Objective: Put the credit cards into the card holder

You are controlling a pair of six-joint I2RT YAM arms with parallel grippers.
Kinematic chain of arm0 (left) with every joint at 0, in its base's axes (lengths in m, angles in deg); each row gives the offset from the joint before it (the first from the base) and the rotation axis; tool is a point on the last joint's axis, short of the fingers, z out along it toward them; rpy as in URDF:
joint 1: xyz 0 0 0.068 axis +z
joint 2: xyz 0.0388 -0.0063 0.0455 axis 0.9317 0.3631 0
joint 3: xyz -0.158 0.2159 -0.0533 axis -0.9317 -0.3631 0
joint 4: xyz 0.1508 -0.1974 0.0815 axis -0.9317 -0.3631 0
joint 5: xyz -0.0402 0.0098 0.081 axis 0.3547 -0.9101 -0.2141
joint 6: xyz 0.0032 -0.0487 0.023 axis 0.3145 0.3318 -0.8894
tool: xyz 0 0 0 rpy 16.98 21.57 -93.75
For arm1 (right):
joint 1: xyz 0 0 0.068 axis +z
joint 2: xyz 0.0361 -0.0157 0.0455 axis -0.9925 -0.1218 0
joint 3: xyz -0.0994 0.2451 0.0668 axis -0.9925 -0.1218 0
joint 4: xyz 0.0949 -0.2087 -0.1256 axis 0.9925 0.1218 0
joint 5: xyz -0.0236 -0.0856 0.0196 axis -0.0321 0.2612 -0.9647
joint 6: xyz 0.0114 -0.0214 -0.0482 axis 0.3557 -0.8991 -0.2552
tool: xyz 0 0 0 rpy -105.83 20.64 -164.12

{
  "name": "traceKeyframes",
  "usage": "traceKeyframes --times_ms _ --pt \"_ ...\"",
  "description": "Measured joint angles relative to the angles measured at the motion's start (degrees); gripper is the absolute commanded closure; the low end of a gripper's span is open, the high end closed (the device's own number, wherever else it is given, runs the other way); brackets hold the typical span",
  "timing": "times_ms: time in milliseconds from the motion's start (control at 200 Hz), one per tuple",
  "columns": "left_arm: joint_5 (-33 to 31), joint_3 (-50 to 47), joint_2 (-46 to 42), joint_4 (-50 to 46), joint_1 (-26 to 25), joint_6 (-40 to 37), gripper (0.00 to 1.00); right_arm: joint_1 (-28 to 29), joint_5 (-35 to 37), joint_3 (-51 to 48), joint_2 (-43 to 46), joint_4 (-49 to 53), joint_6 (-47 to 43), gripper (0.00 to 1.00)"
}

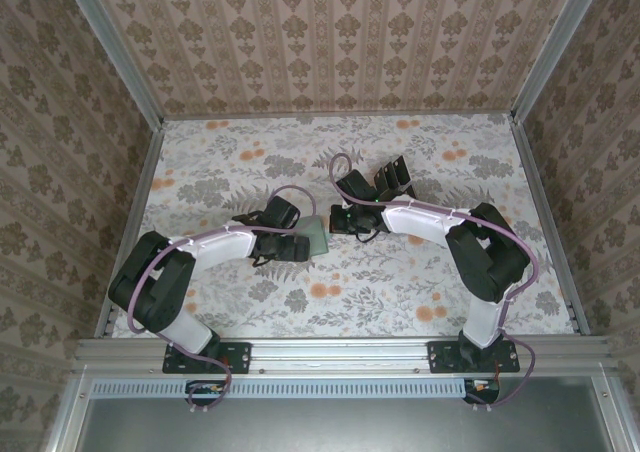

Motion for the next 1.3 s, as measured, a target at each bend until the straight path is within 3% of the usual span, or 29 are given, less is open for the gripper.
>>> traceKeyframes --times_ms 600,1300 --pt "-0.02 -0.02 0.13 0.15 0.0 0.0 0.0 1.33 -8.5 -1.77 -2.62 -9.75 5.9 1.0" --pt "0.0 -0.02 0.2 0.17 0.04 -0.02 0.0 2.58 -10.1 -1.73 -5.09 -11.69 7.52 1.0"
